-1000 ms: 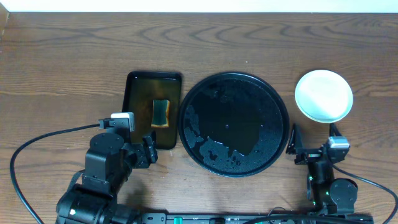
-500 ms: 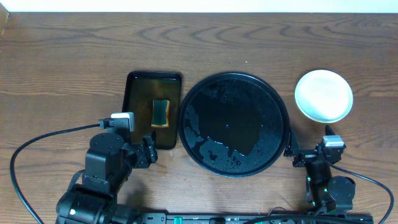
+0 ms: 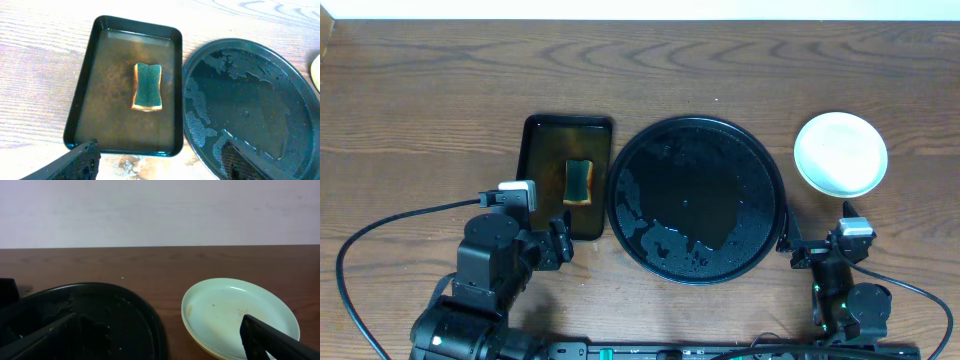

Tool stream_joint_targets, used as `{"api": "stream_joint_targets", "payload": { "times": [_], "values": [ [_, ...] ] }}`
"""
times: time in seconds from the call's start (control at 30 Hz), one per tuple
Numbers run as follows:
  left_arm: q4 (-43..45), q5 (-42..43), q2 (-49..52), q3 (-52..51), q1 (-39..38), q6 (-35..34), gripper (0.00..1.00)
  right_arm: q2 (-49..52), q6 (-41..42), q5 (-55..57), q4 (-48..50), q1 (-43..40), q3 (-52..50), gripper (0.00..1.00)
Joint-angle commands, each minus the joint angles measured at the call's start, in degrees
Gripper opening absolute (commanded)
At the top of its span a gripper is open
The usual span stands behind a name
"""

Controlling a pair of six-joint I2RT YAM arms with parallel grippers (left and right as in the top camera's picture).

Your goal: Clean dirty plates on tray and stack at the side

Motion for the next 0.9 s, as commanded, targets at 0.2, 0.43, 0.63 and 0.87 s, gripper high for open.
{"api": "stream_joint_targets", "payload": {
  "times": [0.2,0.43,0.63,0.87],
  "values": [
    [-2.84,-0.90,-1.09,-0.11,2.12,-0.04,0.78,-0.07,-0.94,-0.46,-0.22,-0.20,-0.04,0.99],
    [3.10,3.91,-10.84,-11.85,11.67,-0.04,0.78,-0.07,-0.94,-0.46,-0.22,-0.20,-0.04,0.99],
    [16.55,5.86,-23.71,-27.10,15.39,-0.04,0.78,-0.09,-0.94,-0.46,-0.22,-0.20,-0.04,0.99],
    [35.36,5.86,-34.45,-39.10,18.10,3.48,0.78,-0.07,-0.94,-0.46,-0.24,-0.20,-0.04,0.99]
  ]
}}
